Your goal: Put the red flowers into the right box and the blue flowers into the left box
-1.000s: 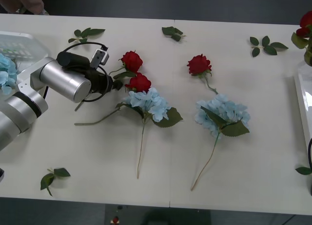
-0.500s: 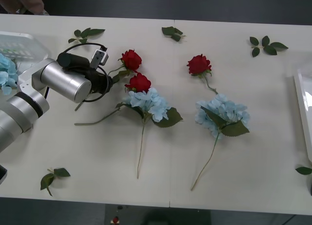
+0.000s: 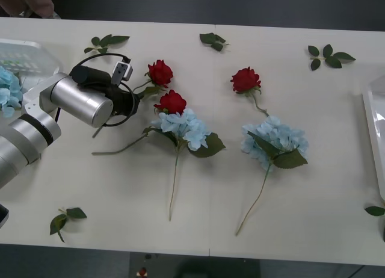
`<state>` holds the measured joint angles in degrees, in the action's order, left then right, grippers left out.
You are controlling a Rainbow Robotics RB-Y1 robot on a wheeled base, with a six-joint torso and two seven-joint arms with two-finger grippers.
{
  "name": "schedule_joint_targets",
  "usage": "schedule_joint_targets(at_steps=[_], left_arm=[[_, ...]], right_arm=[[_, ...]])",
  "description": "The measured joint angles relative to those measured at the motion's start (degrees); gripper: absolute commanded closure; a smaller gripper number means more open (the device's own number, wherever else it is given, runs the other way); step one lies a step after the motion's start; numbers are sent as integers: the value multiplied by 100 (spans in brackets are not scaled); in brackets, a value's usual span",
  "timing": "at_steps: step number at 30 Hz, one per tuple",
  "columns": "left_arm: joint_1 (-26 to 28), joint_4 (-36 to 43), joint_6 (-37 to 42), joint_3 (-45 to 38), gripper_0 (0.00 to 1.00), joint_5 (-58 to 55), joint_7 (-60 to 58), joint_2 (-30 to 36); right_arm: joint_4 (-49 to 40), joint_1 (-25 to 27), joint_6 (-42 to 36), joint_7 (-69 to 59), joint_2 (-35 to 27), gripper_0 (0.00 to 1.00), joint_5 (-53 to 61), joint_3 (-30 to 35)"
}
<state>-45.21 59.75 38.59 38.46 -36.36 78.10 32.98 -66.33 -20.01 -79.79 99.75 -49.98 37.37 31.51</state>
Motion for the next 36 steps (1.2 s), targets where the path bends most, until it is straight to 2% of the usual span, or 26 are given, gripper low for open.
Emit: schedule_joint_targets(at_steps=[6,11,12,13,14,15,16,17,24,31,36], left_arm=[[0,-1,0,0,100,-18,-144,0],[0,-1,0,0,100,-16,-231,0],[0,-1,0,0,100,-14,-231,0],[-1,-1,-1,0,100,-6,-231,0],[-4,-1,-12,0,100,8,-231,0],[-12,-1,-52,0,100,21,-231,1],[-26,0,-113,0,100,23,-232,4],[-52,5,-175,0,100,22,-233,10],[-342,661,-205,-51,100,-460,-532,331],[-451,1472,-204,-865,100,-1148,-688,429],[-957,1552,-204,-924,100,-896,-2251,297]], right_arm=[[590,0,943,214,-1,100,4,-583],[913,0,1390,293,-1,100,108,-826],[933,0,1444,293,-1,97,126,-852],[939,0,1472,293,-1,84,130,-873],[939,0,1475,293,-1,54,130,-887],[939,0,1473,293,-1,28,130,-890],[939,-1,1473,293,-1,7,130,-889],[939,-1,1473,293,-1,2,130,-889],[938,-24,1473,295,-1,0,252,-889],[674,-221,1035,320,-1,0,565,-889],[-151,-225,464,369,-1,0,886,-869]])
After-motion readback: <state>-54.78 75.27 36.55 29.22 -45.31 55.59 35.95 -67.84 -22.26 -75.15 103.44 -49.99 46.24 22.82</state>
